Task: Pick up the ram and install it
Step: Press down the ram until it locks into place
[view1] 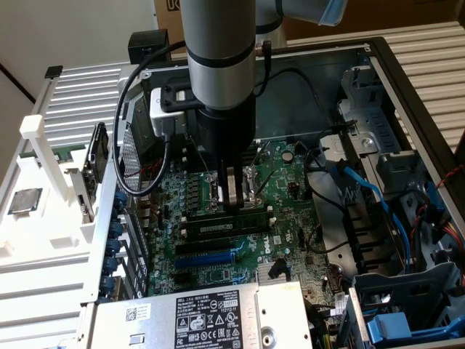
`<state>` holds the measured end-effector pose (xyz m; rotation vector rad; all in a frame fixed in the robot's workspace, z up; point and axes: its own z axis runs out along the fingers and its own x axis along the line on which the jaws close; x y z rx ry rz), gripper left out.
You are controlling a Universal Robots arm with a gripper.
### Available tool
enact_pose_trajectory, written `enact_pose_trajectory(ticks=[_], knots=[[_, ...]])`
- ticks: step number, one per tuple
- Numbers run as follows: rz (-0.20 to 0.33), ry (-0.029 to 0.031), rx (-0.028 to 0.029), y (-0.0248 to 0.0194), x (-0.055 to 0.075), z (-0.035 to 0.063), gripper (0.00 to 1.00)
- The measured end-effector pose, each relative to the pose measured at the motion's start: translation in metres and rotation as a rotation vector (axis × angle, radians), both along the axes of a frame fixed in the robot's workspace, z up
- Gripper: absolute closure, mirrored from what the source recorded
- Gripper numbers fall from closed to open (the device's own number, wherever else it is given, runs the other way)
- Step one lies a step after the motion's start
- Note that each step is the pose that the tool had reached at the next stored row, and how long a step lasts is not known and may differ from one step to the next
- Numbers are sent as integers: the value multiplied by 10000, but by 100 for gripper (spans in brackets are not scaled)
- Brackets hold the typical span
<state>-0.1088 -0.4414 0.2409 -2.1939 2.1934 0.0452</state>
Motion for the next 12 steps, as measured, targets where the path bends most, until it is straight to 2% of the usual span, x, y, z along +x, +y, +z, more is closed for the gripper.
enact_pose_trajectory(ticks=[12], knots=[[-1,1,-4,37,-19,-60,89]])
